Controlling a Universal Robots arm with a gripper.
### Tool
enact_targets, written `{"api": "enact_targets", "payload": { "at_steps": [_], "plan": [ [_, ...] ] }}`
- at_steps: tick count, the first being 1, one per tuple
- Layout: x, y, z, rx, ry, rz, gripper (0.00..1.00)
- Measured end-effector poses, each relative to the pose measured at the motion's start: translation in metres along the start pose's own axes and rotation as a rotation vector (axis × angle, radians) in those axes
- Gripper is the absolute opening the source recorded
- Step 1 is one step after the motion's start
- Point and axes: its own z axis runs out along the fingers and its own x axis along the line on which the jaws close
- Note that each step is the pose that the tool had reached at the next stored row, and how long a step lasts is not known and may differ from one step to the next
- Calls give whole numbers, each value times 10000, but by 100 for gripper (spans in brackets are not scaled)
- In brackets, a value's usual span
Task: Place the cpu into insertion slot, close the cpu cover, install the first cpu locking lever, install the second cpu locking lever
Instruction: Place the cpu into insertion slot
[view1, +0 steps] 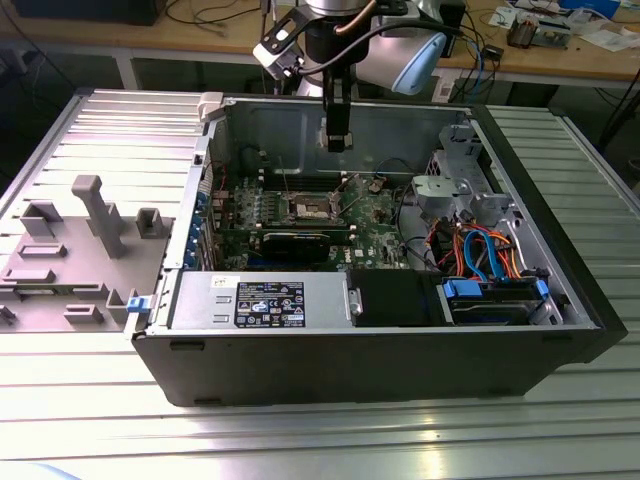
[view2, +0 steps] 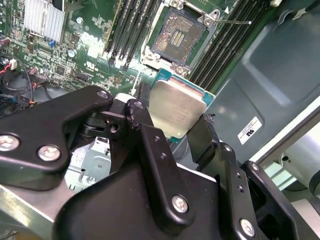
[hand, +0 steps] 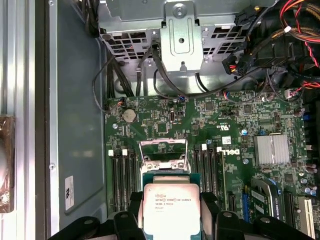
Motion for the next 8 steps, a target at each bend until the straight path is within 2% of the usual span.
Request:
{"api": "enact_targets", "payload": {
  "at_steps": [8],
  "plan": [
    [0,-1,13,0,9,-72,54]
  ]
}}
